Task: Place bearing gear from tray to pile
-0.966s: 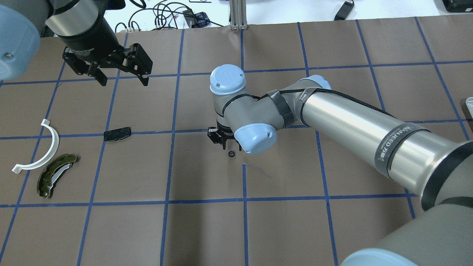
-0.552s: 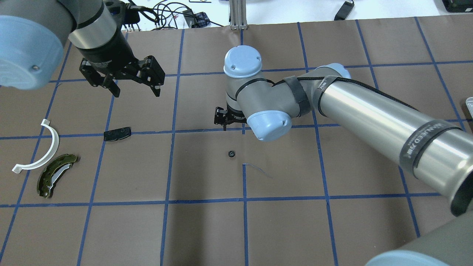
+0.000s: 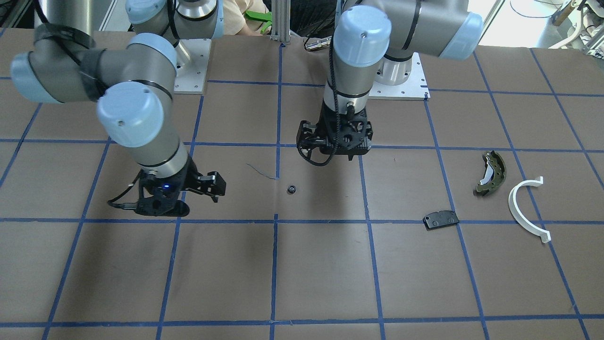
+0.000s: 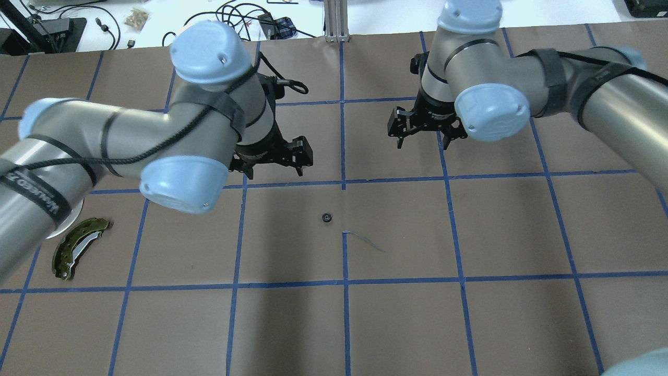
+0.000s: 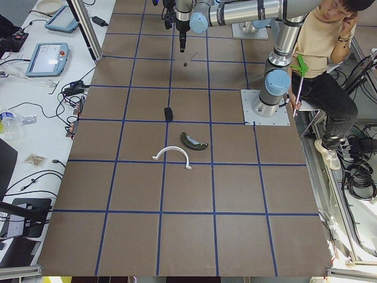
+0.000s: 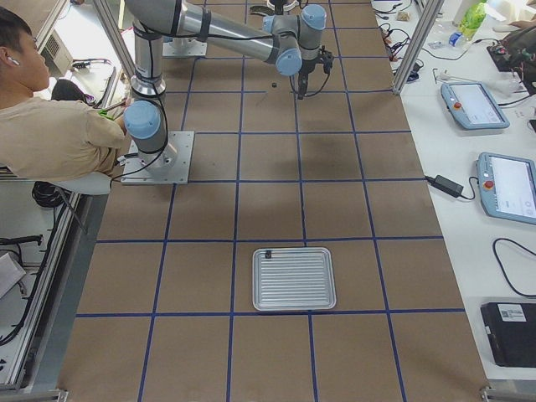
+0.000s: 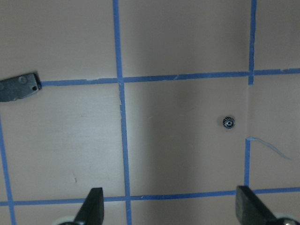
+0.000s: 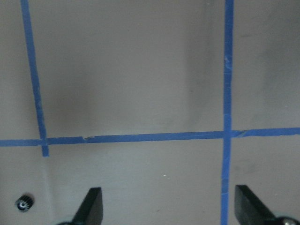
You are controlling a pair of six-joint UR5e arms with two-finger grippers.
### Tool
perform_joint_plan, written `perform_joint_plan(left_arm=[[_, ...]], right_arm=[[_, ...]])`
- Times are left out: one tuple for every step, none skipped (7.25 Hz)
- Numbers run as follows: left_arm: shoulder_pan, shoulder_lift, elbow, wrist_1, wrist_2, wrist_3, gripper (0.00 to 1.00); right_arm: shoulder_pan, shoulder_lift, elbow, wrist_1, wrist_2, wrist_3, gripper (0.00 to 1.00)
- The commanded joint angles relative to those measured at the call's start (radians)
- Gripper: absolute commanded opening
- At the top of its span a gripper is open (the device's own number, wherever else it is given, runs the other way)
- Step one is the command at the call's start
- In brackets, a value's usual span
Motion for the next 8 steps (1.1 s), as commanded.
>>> perform_joint_plan(left_arm=[[-0.079,-0.103,-0.075,0.164,0.010,-0.068,1.00],[-0.086,-0.143,-0.075,0.169,0.006,-0.074,1.00],[-0.090,-0.175,-0.073,0.172,-0.002,-0.073,1.00],[-0.090,-0.198,-0.070,0.183,-0.002,-0.073,1.00],[-0.090,-0.234,-0.070,0.233,-0.002,-0.076,1.00],[-0.091,-0.254,-0.072,0.239,-0.002,-0.077,1.00],[-0.091,-0.269,-0.073,0.239,-0.002,-0.077,1.00],[-0.096,-0.289,-0.073,0.242,-0.002,-0.088,1.00]], right_arm=[[-0.135,-0.042,0.000,0.063,-0.005,-0.191,1.00],[-0.205,-0.042,0.000,0.067,-0.005,-0.293,1.00],[-0.282,-0.042,0.000,0.066,-0.008,-0.428,1.00],[-0.356,-0.042,0.000,0.066,-0.009,-0.584,1.00],[-0.428,-0.042,-0.002,0.061,-0.011,-0.727,1.00],[-0.498,-0.039,-0.002,0.057,-0.011,-0.827,1.00],[-0.575,-0.037,-0.002,0.054,-0.014,-0.912,1.00],[-0.665,-0.030,-0.002,0.052,-0.014,-0.999,1.00]])
